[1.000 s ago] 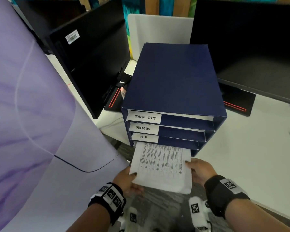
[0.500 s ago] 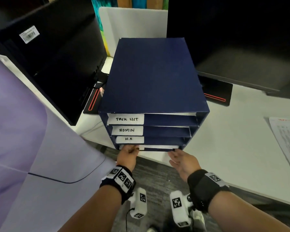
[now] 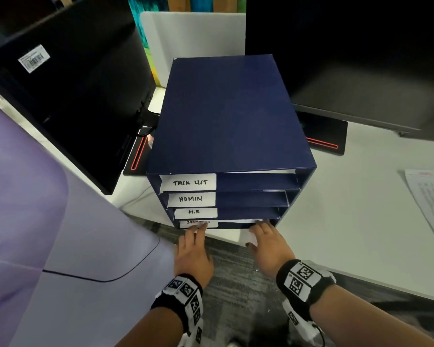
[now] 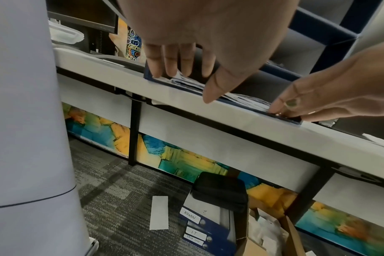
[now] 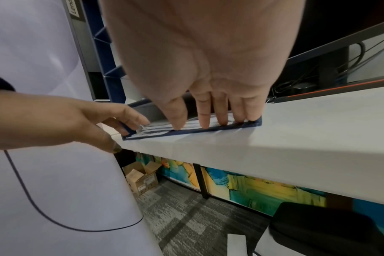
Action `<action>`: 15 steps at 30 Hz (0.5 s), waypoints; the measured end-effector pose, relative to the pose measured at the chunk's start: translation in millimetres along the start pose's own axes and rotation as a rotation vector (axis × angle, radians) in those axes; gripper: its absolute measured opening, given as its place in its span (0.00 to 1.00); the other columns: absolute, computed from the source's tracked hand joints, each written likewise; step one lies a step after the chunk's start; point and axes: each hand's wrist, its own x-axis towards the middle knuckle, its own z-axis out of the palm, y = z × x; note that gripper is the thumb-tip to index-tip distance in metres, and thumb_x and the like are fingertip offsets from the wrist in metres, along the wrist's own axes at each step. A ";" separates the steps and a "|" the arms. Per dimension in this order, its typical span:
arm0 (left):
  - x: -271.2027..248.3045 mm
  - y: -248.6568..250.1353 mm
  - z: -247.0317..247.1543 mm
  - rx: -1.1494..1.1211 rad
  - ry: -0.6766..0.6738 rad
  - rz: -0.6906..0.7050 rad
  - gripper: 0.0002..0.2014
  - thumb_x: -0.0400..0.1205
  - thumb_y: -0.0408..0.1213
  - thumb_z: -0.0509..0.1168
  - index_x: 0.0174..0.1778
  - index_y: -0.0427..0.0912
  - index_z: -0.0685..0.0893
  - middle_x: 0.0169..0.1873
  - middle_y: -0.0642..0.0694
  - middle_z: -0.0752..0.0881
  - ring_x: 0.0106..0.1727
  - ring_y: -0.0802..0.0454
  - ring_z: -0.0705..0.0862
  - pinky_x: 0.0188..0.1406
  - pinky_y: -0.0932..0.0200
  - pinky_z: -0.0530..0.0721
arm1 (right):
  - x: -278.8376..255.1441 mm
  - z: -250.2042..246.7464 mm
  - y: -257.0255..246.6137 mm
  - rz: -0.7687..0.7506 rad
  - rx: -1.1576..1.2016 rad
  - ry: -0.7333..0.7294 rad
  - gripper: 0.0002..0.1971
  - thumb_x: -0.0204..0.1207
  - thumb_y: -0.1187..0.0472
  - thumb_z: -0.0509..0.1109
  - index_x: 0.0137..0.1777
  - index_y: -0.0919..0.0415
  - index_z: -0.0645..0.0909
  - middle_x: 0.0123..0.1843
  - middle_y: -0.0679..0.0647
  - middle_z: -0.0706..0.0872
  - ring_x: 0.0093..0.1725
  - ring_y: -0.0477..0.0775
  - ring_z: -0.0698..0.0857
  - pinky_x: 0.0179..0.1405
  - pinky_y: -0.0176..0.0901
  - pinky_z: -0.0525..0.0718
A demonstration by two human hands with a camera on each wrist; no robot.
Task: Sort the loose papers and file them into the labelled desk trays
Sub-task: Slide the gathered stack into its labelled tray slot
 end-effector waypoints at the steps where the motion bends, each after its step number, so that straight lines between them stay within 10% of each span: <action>1: 0.7 -0.6 0.3 0.030 -0.026 0.029 0.37 0.79 0.38 0.58 0.82 0.54 0.48 0.78 0.50 0.58 0.76 0.49 0.60 0.78 0.53 0.58 | 1.8 2.1 -0.9 0.007 0.004 -0.005 0.26 0.82 0.50 0.59 0.78 0.55 0.63 0.81 0.52 0.62 0.82 0.56 0.55 0.82 0.46 0.52; 10: 45.8 0.7 -17.9 0.155 -0.248 0.079 0.26 0.86 0.52 0.47 0.81 0.52 0.57 0.79 0.50 0.64 0.81 0.46 0.56 0.81 0.46 0.44 | 15.5 -6.4 -1.8 -0.019 0.077 -0.092 0.35 0.81 0.47 0.60 0.83 0.57 0.52 0.84 0.53 0.53 0.83 0.56 0.53 0.83 0.47 0.51; 15: 45.7 8.2 -14.1 0.197 -0.293 0.034 0.30 0.84 0.48 0.53 0.82 0.49 0.52 0.80 0.48 0.60 0.82 0.45 0.54 0.83 0.46 0.46 | 1.9 -18.9 22.3 -0.036 0.217 -0.185 0.24 0.83 0.54 0.61 0.78 0.55 0.69 0.84 0.50 0.58 0.82 0.49 0.57 0.79 0.37 0.52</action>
